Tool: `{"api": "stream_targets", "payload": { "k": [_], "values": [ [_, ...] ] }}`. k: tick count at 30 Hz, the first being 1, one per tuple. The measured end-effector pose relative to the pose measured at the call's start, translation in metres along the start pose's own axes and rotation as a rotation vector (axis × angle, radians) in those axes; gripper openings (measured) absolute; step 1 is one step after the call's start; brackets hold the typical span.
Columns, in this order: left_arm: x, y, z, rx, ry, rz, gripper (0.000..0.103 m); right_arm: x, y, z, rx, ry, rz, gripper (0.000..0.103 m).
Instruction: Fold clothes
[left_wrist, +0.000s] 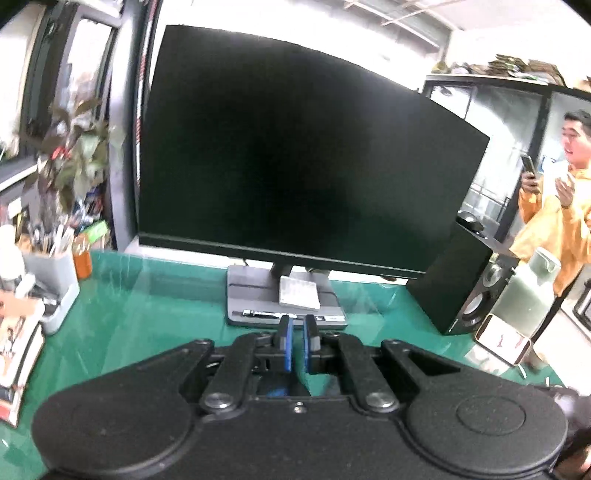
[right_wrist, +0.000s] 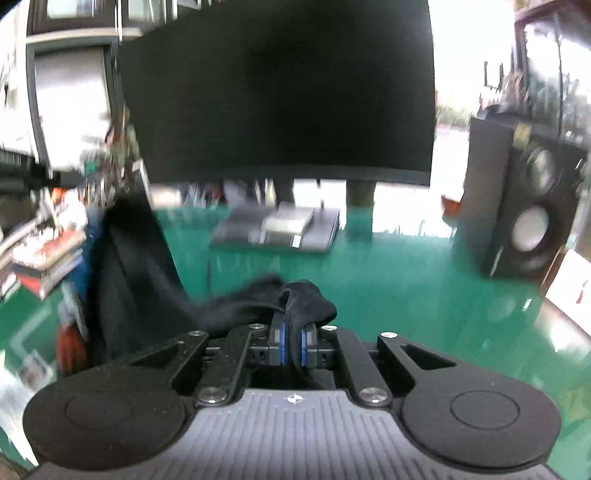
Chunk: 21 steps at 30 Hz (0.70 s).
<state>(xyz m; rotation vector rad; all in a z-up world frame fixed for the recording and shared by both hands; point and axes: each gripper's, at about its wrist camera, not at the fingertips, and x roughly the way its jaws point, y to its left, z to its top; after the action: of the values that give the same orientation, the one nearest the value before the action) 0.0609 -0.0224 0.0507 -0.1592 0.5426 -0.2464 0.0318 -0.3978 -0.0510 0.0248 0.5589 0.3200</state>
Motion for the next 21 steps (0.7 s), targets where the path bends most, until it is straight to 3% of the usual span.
{"api": "stream_targets", "payload": {
  "k": [3,5,8,13,17,21],
  "values": [
    [0.003,-0.002,-0.012,0.016,0.040,-0.007,0.025,-0.009,-0.002,0.002,-0.012,-0.012,-0.013,0.007],
    [0.005,-0.002,-0.021,0.023,0.063,0.011,0.052,-0.007,-0.004,-0.002,-0.002,0.010,-0.017,0.007],
    [0.020,0.005,-0.041,0.014,0.177,-0.016,0.074,0.001,-0.010,-0.019,0.036,0.079,-0.025,0.007],
    [0.058,0.011,-0.076,0.011,0.334,0.039,0.076,0.010,-0.009,-0.037,0.076,0.148,-0.033,0.007],
    [0.085,0.011,-0.092,0.004,0.403,0.075,0.084,0.011,-0.006,-0.037,0.071,0.155,-0.026,0.007],
    [0.115,-0.003,-0.104,0.110,0.468,0.123,0.087,0.017,-0.007,-0.038,0.080,0.175,-0.020,0.007]
  ]
}}
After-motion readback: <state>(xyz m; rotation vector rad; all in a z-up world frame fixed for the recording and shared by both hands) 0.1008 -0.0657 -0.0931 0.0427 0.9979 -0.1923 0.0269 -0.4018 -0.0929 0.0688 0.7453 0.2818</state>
